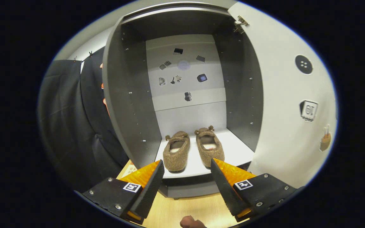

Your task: Open the shoe cabinet door, grab the shoes and put them into the shoe cabinet, then close the shoe cabinet door.

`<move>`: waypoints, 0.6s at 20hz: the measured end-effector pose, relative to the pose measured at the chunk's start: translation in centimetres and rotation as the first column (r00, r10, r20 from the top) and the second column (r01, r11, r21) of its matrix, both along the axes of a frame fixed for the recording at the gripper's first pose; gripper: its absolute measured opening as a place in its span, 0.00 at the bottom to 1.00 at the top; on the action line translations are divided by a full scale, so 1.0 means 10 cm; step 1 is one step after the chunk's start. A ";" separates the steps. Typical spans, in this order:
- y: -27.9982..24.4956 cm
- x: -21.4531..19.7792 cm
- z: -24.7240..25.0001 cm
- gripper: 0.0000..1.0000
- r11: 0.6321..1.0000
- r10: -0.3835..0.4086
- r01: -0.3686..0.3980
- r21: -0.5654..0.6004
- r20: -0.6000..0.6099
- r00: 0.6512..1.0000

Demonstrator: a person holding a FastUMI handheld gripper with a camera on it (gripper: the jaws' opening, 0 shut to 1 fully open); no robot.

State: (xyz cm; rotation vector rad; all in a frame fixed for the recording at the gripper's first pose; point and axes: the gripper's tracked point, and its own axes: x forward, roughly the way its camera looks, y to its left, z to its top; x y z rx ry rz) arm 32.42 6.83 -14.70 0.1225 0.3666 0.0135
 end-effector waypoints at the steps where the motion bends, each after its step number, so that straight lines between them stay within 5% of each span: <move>1: -0.03 -0.14 0.03 0.92 1.000 -0.005 0.005 -0.004 -0.003 1.000; 12: -0.44 -1.40 0.59 0.93 0.996 0.084 -0.081 -0.033 0.089 0.993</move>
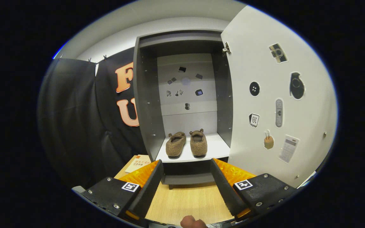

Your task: Open the shoe cabinet door, grab the shoes and put them into the shoe cabinet, then close the shoe cabinet door.

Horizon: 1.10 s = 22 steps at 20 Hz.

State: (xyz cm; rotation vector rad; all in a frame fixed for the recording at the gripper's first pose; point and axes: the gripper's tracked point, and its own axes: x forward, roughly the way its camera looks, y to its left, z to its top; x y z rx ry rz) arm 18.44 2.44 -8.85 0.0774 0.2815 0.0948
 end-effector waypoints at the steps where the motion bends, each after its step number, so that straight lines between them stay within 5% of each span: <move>1: -0.07 -0.12 0.02 0.93 1.000 0.021 -0.021 -0.004 0.001 1.000; 10: -1.24 -1.04 0.09 0.93 0.998 0.041 -0.042 0.039 0.018 0.999; 22: -2.53 -1.12 0.00 0.93 0.995 -0.100 0.099 0.029 0.029 0.995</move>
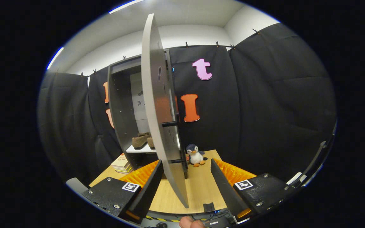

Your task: Open the shoe cabinet door, grab the shoes and put them into the shoe cabinet, then close the shoe cabinet door.

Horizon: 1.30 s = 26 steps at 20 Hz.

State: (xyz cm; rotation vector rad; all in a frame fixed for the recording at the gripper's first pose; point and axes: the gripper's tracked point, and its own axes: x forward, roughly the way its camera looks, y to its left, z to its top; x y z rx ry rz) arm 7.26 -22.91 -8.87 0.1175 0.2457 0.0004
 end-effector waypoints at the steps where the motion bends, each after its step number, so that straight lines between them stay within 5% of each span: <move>1: -0.04 0.04 0.00 0.94 1.000 -0.004 0.004 0.000 0.003 1.000; 19: 0.18 0.27 -0.04 0.90 0.996 -0.065 0.064 -0.066 -0.012 0.998; 26: 0.66 0.27 -0.03 0.90 0.998 -0.050 0.048 -0.044 -0.044 0.998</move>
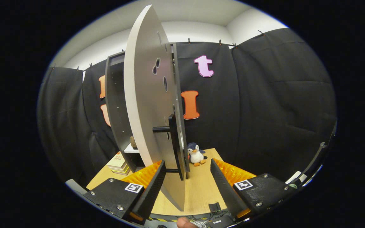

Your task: Open the shoe cabinet door, grab the shoes and put them into the shoe cabinet, then close the shoe cabinet door.

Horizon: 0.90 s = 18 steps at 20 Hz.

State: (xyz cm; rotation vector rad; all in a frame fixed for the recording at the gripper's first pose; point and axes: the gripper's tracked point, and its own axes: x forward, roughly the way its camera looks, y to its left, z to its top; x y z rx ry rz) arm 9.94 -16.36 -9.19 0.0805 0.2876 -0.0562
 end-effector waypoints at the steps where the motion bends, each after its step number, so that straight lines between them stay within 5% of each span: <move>1: 0.08 0.03 0.03 0.90 1.000 -0.005 0.005 -0.009 0.002 1.000; 9: 0.78 0.14 0.05 0.90 0.999 -0.005 0.004 -0.043 -0.013 1.000; 18: 1.64 0.59 0.04 0.91 0.991 0.125 -0.125 -0.051 -0.017 0.992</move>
